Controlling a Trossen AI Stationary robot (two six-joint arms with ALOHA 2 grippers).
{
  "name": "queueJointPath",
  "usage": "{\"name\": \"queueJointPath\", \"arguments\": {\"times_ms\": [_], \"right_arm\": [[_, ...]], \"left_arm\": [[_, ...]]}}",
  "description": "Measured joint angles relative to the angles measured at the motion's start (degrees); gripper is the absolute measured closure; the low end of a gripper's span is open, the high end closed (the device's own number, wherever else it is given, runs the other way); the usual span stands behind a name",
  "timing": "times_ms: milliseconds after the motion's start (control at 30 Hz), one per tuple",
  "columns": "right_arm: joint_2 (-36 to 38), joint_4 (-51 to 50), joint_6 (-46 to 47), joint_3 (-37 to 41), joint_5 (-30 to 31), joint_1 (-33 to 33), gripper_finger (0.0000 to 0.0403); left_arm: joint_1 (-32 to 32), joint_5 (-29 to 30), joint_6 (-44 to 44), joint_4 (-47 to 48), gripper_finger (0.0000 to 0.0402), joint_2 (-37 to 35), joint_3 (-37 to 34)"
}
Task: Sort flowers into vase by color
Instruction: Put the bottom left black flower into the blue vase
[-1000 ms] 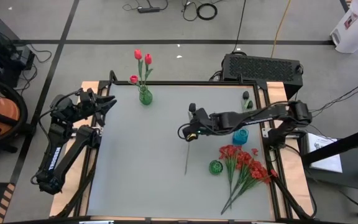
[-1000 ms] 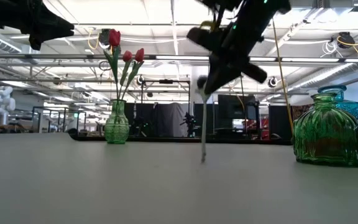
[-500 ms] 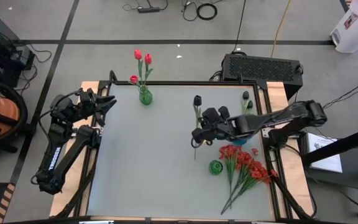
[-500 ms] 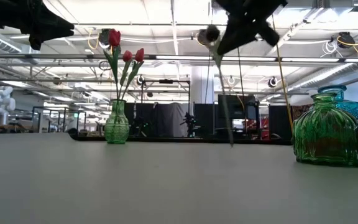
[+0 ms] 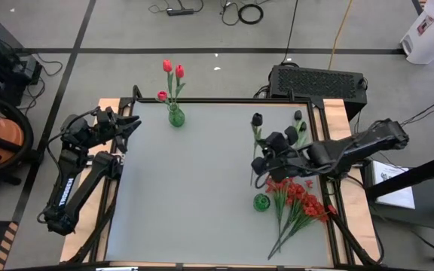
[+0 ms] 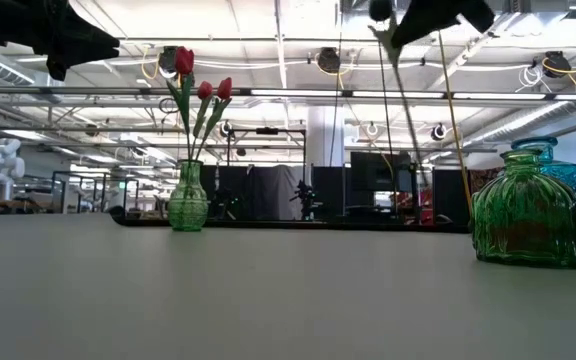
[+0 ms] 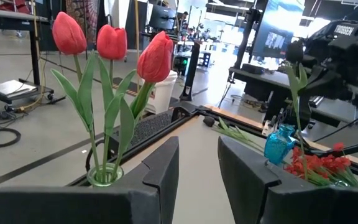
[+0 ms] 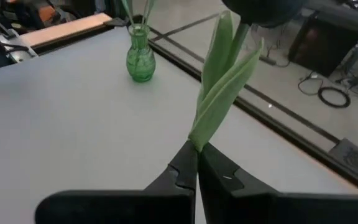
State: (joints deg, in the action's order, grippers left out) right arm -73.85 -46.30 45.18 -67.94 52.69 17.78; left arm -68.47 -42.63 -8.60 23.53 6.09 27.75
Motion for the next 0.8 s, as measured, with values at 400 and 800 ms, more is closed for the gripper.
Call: {"name": "queueJointPath", "arguments": {"times_ms": [400, 800], "right_arm": [[11.42, -0.94, -12.91, 0.00, 1.64, 0.35, 0.0402], [23.62, -5.85, -20.59, 0.00, 3.30, 0.34, 0.0402]], "left_arm": [[-0.01, 0.00, 0.00, -0.02, 0.0283, 0.00, 0.00], [-0.01, 0.00, 0.00, -0.02, 0.0283, 0.00, 0.00]]}}
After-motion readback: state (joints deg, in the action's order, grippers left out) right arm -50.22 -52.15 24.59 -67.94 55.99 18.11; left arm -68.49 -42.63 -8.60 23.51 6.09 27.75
